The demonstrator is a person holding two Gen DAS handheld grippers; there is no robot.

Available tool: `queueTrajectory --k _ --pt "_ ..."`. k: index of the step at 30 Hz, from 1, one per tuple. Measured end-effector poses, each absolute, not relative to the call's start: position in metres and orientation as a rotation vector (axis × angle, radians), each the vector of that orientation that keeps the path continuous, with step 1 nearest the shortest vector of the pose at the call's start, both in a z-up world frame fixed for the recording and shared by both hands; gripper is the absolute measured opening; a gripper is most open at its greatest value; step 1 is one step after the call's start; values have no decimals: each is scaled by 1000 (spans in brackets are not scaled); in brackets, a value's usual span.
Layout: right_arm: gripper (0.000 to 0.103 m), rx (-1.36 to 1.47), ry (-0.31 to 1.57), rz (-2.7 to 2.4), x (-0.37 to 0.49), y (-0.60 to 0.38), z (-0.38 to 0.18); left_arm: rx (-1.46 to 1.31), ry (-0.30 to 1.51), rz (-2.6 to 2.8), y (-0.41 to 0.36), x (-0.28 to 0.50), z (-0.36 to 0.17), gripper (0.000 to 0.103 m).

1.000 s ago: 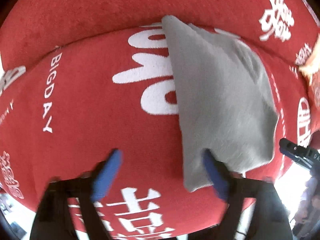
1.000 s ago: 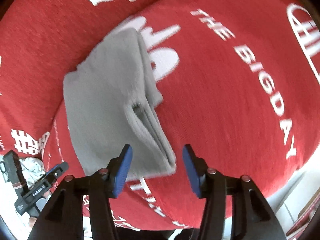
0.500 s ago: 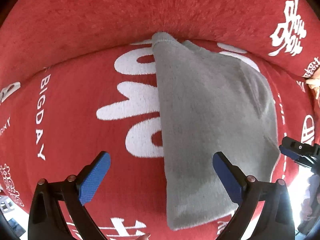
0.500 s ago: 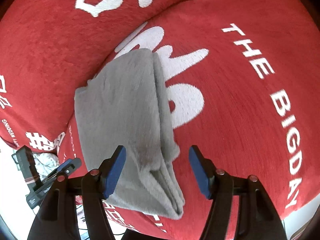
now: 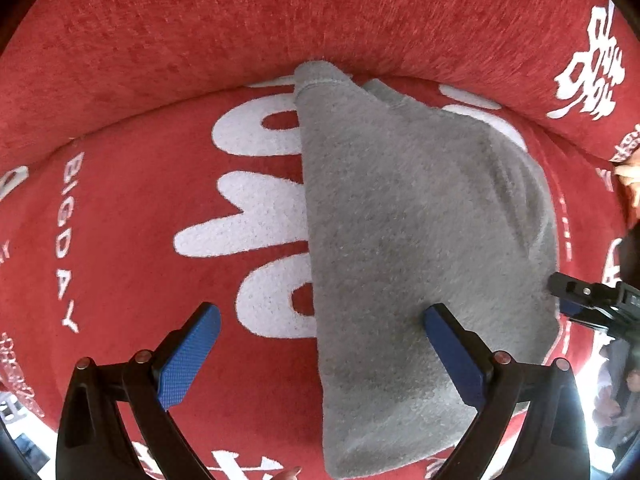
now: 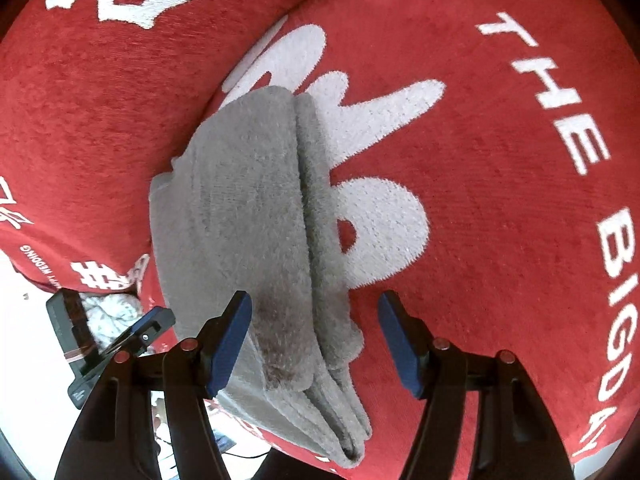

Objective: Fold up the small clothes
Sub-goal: 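Grasp the folded sweater edge with both grippers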

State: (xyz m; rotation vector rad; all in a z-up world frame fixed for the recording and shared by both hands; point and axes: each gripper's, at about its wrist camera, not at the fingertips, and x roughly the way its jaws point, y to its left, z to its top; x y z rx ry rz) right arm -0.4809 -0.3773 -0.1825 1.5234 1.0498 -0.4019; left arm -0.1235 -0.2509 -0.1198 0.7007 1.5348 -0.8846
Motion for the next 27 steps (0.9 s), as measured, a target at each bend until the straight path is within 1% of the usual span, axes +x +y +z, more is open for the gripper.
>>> queueTrajectory --k 4,8,11,12,15,18,20,22,23,24,25,26,27 --pt "77 1581 997 -334 -485 -383 -189 581 1613 -942 -244 -110 -122 103" --pt "77 1627 954 -266 -487 -389 -197 594 1672 -982 -250 -108 -144 103" --pt "77 1623 946 -195 -476 -392 -201 540 1722 -1011 -258 -113 -156 103" --pt "77 1617 947 -167 -471 -391 -202 526 1724 -1021 -263 -116 -158 103" --pt "82 1584 954 -90 -450 -389 -205 509 1731 -1051 -273 -125 -160 103" --pt "84 1571 949 -42 -434 -384 -208 569 1711 -1039 -281 -139 -165 103" --pt "89 1572 930 -43 -431 -382 -207 566 1718 -1039 -280 -141 -169 103" --pt "89 1573 922 -59 -430 -380 -205 540 1733 -1035 -277 -139 -170 103" --pt "88 1588 912 -70 -431 -379 -206 540 1735 -1034 -276 -139 -170 103" --pt "86 1605 906 -89 -432 -380 -207 547 1729 -1029 -276 -140 -169 100" --pt "79 1613 910 -115 -432 -378 -207 554 1719 -1027 -275 -140 -167 97" --pt "63 1609 923 -142 -434 -378 -207 558 1698 -1030 -274 -142 -163 91" --pt "54 1597 942 -161 -435 -376 -206 556 1687 -1031 -275 -144 -160 84"
